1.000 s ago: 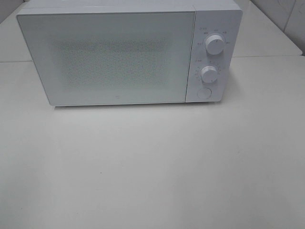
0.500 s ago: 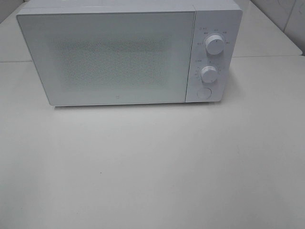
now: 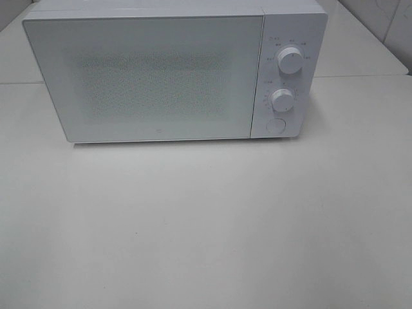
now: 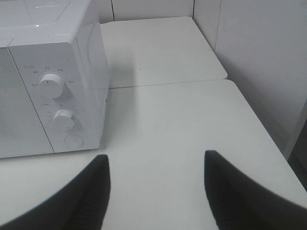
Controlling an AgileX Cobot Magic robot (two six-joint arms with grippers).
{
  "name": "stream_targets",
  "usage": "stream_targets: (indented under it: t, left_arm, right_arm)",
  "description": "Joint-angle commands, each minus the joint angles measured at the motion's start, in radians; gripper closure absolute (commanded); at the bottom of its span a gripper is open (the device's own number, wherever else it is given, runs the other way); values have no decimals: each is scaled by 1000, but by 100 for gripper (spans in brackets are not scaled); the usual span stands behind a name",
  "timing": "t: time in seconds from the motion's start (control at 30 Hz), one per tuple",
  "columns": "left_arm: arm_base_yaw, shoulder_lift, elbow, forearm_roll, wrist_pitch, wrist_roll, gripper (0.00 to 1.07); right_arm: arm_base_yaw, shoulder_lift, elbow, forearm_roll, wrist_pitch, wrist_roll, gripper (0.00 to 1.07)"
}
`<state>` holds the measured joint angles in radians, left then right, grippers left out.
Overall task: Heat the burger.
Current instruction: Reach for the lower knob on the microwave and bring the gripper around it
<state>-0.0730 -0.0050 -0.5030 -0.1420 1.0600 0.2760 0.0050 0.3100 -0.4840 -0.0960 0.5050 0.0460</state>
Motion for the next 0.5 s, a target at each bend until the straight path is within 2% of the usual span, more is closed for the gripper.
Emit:
stream_targets:
  t: [0.03,0.1,0.2,0.27,0.37,0.43,0.5]
  left_arm:
    - [1,-18,-4,-4,-21,-3,106]
    - [1,-18,-4,-3,-21,-3,106]
    - [1,-18,-4,-3,-21,-3,106]
    - [1,-18,-4,-12,-20,-7,106]
    - [1,-18,-1,-19,-19,-7,106]
    - [1,-18,3,-37,-14,-6,106]
    - [1,-18,3,-37,-14,-6,106]
  right_arm:
    - [-4,50,3,1,-65,-4,51]
    - [-4,151,3,1,-147,-3,51]
    - [-4,179,3,1,-171,-3,51]
    - [-4,291,3,1,-248,-3,51]
    - [-4,324,3,2,-278,-3,51]
    - [-4,442,3,2,-400,-2,51]
    - [-4,474,3,2,-433,-2,51]
